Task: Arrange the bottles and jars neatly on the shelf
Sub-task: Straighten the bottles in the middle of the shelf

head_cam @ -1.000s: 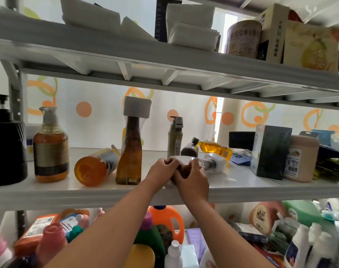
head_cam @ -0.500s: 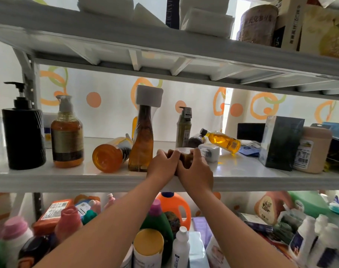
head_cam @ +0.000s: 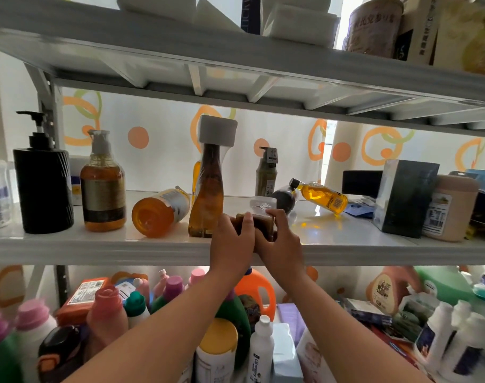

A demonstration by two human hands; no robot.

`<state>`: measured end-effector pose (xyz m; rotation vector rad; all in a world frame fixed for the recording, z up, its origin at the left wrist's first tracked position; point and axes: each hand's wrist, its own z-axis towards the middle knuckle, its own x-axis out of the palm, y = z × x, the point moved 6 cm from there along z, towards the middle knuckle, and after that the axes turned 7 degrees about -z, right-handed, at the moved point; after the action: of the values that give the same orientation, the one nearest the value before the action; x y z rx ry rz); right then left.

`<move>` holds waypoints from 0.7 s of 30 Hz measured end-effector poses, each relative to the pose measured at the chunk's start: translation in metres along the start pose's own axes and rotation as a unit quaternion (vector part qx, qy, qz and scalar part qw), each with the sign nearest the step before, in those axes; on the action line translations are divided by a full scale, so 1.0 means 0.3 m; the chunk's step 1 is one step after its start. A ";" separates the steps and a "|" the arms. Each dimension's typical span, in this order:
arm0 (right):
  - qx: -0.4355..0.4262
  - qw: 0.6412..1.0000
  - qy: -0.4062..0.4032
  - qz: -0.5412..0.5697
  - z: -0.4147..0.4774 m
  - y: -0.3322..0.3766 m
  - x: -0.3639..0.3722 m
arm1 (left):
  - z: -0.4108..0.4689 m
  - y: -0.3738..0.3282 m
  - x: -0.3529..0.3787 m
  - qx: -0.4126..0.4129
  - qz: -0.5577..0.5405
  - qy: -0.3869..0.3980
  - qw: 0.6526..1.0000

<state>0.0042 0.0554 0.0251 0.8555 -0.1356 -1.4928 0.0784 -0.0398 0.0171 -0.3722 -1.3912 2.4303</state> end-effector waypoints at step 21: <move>0.085 0.947 0.301 0.072 0.183 -0.121 0.113 | 0.056 -0.011 0.064 -0.003 0.181 0.039 0.983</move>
<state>-0.0525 0.0078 0.0293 1.3771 0.1275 -1.0375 0.0551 -0.0439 0.0269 -0.7744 -1.3973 2.6599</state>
